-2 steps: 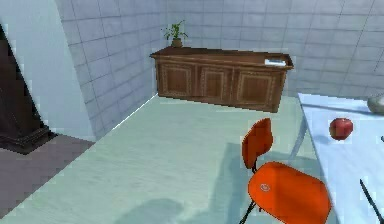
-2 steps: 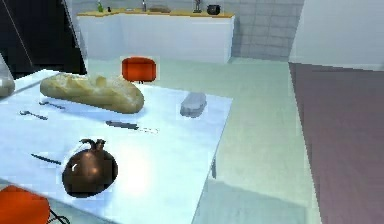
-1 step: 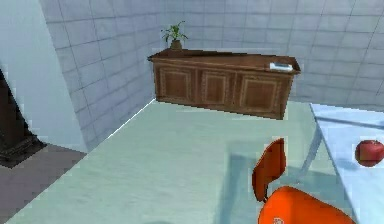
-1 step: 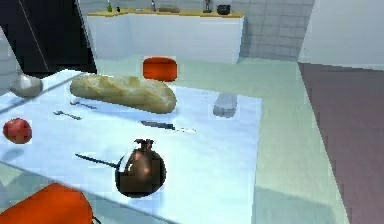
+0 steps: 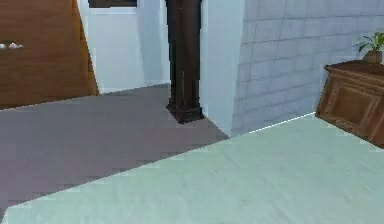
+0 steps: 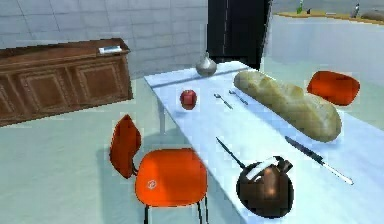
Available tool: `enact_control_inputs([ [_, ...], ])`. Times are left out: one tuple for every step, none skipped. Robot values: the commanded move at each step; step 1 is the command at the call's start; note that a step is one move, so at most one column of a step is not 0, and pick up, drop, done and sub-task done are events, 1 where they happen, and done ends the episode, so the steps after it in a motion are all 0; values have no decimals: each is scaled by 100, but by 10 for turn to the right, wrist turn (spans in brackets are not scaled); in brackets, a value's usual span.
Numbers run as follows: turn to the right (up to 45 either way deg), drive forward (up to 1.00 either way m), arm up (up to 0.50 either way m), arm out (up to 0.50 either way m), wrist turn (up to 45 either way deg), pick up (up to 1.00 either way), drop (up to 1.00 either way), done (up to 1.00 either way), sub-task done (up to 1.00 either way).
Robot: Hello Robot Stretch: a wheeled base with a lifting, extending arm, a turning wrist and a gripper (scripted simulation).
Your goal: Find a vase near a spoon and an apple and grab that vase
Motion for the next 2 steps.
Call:
enact_control_inputs([
  [-450,0,0,0,0,0,0,0,0],
  [-120,0,0,0,0,0,0,0,0],
])
